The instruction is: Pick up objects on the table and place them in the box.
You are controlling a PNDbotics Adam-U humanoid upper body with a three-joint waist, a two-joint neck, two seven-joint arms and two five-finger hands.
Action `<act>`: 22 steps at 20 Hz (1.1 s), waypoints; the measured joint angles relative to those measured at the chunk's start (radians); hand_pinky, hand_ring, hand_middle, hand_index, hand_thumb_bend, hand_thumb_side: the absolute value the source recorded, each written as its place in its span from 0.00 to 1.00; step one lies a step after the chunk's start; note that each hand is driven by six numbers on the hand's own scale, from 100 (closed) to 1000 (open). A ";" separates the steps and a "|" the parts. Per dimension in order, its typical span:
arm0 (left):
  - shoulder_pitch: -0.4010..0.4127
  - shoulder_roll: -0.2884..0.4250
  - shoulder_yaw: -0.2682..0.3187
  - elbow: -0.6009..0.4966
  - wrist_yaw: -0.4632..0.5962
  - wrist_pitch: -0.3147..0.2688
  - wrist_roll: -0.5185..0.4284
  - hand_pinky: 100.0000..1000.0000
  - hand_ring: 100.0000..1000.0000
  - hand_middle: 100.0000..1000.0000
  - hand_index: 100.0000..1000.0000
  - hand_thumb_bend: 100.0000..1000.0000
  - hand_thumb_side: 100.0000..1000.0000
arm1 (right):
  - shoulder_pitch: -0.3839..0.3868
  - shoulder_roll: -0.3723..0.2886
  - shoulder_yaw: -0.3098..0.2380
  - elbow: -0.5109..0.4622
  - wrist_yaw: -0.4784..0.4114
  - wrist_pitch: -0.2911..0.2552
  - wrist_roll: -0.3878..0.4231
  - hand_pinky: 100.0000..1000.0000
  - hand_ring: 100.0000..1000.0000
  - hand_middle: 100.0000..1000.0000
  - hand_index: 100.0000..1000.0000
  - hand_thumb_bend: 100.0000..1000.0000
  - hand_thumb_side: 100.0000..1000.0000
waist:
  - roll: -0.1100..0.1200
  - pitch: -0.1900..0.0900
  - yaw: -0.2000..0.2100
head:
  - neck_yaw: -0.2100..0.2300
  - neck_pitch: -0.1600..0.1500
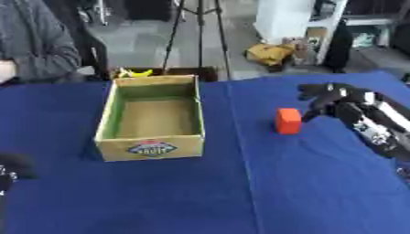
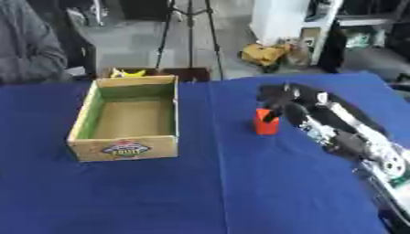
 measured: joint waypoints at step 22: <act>-0.001 0.000 -0.018 0.006 0.008 0.004 -0.018 0.54 0.62 0.55 0.67 0.13 1.00 | -0.156 -0.204 0.008 0.268 0.028 -0.108 0.042 0.67 1.00 0.79 0.74 0.00 0.50 | 0.005 -0.002 0.050 | -0.014 -0.009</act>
